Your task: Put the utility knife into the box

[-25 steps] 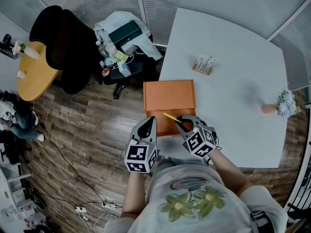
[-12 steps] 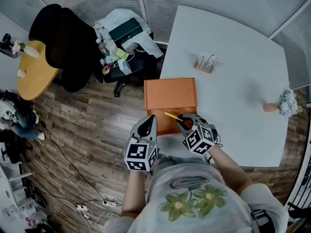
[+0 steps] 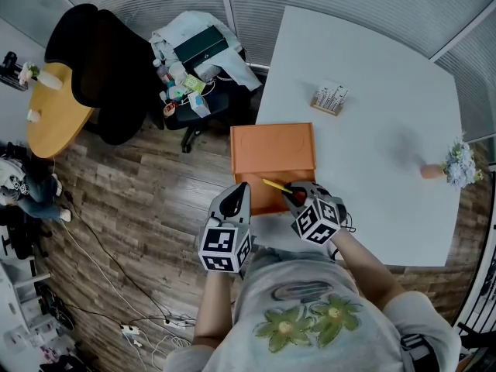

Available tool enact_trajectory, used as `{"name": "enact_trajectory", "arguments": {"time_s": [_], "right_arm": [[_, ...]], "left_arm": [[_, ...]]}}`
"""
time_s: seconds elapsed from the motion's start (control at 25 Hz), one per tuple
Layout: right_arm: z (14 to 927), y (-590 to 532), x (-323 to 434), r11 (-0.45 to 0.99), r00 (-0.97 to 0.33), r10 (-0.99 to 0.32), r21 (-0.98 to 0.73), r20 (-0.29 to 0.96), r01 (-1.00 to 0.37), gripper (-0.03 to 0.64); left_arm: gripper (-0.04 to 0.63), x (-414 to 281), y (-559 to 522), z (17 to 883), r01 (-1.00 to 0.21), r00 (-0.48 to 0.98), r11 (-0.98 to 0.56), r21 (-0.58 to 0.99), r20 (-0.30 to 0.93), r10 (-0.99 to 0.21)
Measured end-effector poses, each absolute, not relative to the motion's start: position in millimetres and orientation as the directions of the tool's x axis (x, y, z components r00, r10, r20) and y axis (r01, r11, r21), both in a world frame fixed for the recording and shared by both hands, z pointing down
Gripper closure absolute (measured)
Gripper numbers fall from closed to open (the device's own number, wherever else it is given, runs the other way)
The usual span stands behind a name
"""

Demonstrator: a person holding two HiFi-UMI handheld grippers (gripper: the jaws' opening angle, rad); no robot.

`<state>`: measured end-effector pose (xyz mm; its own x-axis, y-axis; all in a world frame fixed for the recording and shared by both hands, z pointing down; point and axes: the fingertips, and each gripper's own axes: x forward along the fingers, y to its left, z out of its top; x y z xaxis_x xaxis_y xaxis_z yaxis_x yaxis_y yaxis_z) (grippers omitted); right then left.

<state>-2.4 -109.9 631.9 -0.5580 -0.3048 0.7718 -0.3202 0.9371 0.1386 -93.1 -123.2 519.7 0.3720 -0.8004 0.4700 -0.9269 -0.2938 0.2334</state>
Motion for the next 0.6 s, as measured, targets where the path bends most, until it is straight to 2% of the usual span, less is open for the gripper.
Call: {"name": "enact_trajectory", "arguments": {"time_s": [0.6], "right_arm": [[650, -111, -8, 0.95, -0.534, -0.273, 0.135, 0.8, -0.282, 0.557]], "left_arm": [[0.594, -88, -123, 526, -0.924, 0.379, -0.294, 0.245, 0.477, -0.793]]}}
